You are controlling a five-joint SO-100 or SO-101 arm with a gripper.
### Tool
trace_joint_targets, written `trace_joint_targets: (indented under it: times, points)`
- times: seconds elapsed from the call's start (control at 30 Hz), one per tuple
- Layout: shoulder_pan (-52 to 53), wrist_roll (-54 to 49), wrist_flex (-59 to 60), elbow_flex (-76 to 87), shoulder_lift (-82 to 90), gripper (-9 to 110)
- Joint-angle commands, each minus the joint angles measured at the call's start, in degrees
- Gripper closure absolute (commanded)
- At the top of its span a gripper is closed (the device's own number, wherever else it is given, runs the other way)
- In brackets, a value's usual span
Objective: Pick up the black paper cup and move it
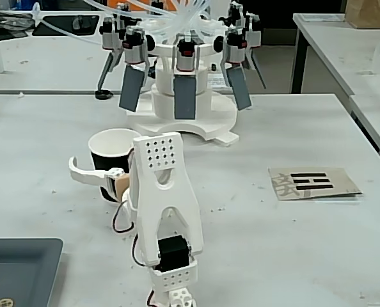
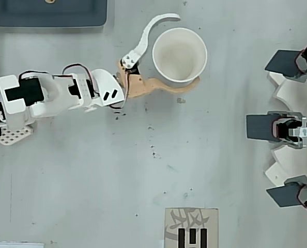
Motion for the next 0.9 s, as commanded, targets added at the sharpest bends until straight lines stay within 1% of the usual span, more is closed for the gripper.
trace_joint_targets:
  times: [0.0, 0.37, 0.87]
  points:
    - [-0.8, 0.4, 0.4, -2.7, 0.4, 67]
    - [-0.8, 0.5, 0.4, -2.9, 0.0, 80]
    - [-0.8, 0.5, 0.2, -2.8, 0.4, 92]
